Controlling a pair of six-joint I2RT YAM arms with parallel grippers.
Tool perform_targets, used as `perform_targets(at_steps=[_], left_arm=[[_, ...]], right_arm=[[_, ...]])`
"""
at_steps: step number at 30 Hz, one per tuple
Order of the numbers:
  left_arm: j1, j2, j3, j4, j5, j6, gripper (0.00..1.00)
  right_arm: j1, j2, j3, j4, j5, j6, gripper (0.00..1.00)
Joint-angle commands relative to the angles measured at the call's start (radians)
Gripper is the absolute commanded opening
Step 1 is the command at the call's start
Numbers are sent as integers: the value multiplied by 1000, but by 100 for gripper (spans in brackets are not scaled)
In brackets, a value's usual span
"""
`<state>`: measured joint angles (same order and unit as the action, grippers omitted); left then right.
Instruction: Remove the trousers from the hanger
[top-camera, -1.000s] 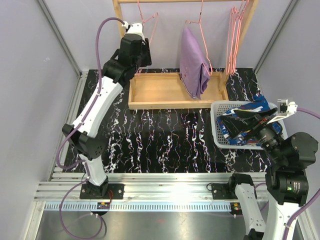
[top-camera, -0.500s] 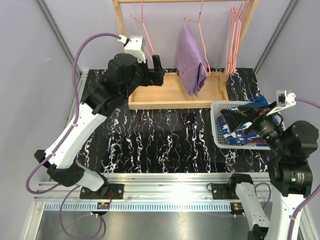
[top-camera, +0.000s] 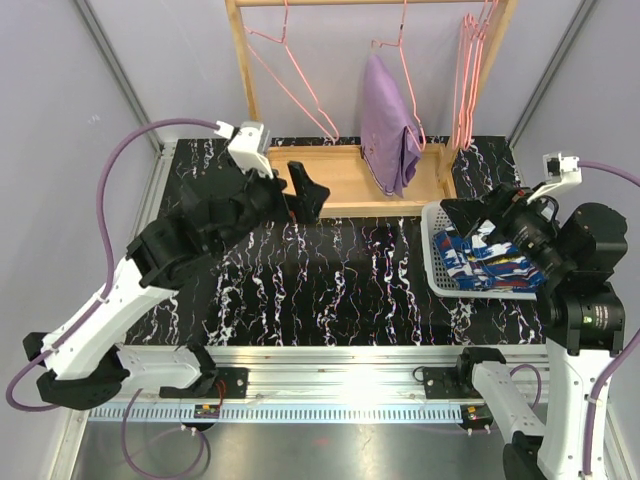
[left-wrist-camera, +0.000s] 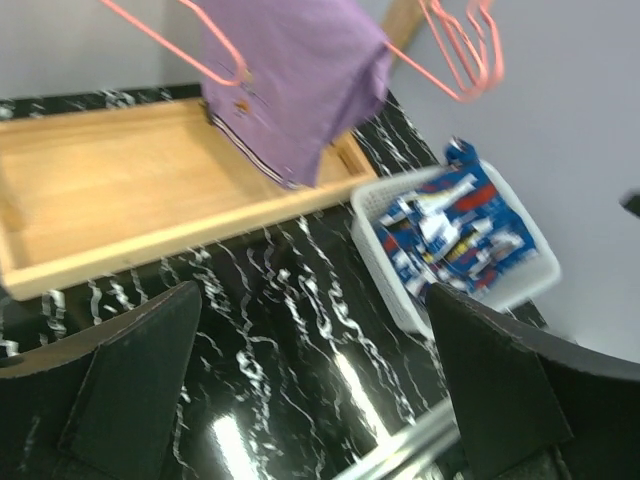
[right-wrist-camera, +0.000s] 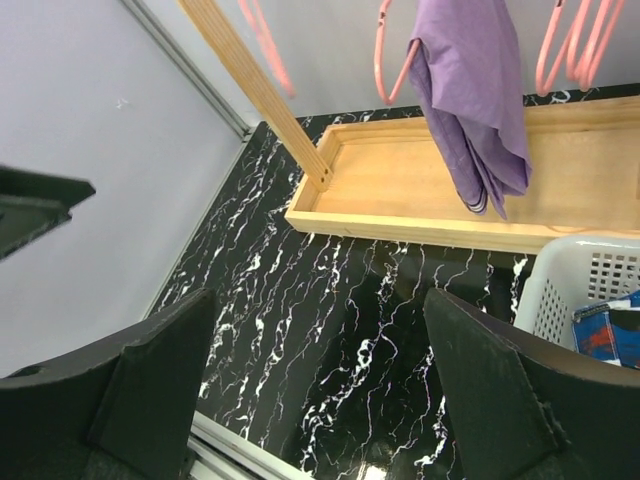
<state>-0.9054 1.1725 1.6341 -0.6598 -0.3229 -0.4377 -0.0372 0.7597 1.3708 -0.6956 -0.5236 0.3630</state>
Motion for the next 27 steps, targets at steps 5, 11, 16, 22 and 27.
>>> perform_targets(at_steps=[5, 11, 16, 22, 27], left_arm=[[-151, 1, -54, 143, -76, -82, 99], [-234, 125, 35, 218, -186, -82, 99], [-247, 329, 292, 221, -301, -30, 99], [-245, 608, 544, 277, -465, 100, 99], [-230, 720, 575, 555, -564, 287, 99]], right_arm=[[11, -29, 4, -5, 129, 25, 87], [11, -135, -44, -84, 309, 77, 84], [11, -252, -70, -148, 375, 83, 85], [11, -322, -61, -223, 312, 99, 85], [13, -379, -113, -240, 223, 163, 85]])
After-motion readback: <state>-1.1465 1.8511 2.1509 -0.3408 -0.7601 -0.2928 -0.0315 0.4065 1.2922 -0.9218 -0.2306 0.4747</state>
